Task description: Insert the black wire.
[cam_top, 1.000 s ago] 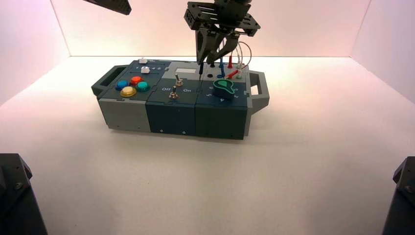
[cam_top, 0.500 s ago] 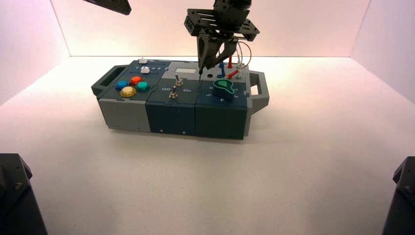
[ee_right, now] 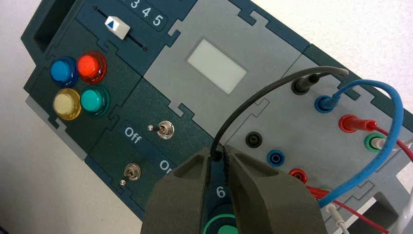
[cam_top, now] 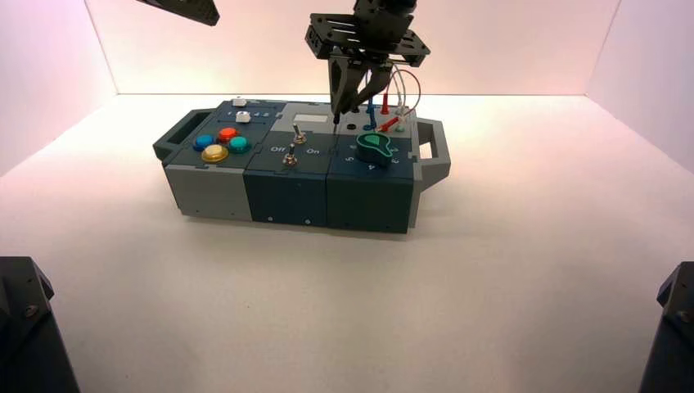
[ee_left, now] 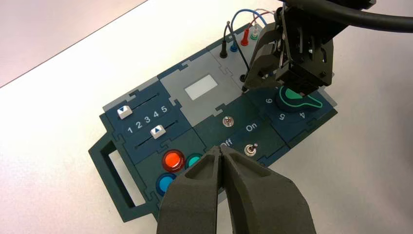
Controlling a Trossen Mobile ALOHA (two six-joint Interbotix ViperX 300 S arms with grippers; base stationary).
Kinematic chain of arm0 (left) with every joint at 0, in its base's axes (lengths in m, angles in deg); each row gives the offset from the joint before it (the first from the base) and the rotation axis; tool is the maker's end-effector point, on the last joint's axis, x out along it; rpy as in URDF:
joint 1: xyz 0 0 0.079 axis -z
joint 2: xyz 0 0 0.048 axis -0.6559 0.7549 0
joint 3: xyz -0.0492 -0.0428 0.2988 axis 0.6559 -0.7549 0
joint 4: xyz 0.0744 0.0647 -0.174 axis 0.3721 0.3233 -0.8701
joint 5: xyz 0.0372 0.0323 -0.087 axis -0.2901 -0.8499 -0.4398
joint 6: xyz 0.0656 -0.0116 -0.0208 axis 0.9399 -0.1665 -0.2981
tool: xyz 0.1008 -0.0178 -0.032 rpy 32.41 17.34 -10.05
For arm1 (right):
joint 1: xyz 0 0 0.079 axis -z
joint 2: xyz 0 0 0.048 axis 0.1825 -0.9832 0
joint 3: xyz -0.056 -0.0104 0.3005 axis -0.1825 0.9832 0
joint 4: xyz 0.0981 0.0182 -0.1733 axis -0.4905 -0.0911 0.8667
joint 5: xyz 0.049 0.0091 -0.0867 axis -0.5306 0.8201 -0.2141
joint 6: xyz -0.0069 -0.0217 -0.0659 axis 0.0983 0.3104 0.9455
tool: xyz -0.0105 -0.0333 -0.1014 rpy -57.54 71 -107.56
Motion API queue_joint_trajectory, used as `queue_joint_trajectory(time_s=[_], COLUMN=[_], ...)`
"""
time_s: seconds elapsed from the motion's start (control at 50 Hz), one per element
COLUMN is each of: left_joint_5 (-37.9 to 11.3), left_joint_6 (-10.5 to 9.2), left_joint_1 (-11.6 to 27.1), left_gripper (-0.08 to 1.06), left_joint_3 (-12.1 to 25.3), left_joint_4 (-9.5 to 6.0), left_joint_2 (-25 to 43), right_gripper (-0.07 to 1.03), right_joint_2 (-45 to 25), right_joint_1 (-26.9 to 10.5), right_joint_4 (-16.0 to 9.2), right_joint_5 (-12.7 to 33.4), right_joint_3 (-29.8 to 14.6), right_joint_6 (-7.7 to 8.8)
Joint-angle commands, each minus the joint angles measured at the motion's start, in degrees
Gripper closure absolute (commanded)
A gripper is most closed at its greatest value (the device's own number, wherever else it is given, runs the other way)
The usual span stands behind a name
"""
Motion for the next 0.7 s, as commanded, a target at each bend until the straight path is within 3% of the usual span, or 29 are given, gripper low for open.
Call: queue_joint_trajectory(time_s=[0.02,0.24,0.48,0.7], left_joint_5=[0.4,0.4,0.6,0.7], left_joint_6=[0.18,0.18,0.18,0.18], left_joint_1=[0.2,0.2,0.2,0.2], left_gripper=[1.01,1.01,1.01,1.01], left_joint_3=[0.6,0.6,0.5,0.5], left_joint_4=[0.0,0.0,0.0,0.0], left_joint_2=[-0.4,-0.4,-0.4,-0.4], right_gripper=[0.8,0.97,0.98,0.98], right_joint_2=[0.9,0.9,1.9,2.3], right_joint_1=[-0.3,-0.4,-0.3,-0.3], right_joint_4=[0.1,0.7,1.5,4.3], right_joint_5=[-0.3,0.2,0.9,4.6], right_joint_3=[-1.6,-1.7,-2.3,-4.5], right_joint_6=[0.09,0.18,0.26,0.18])
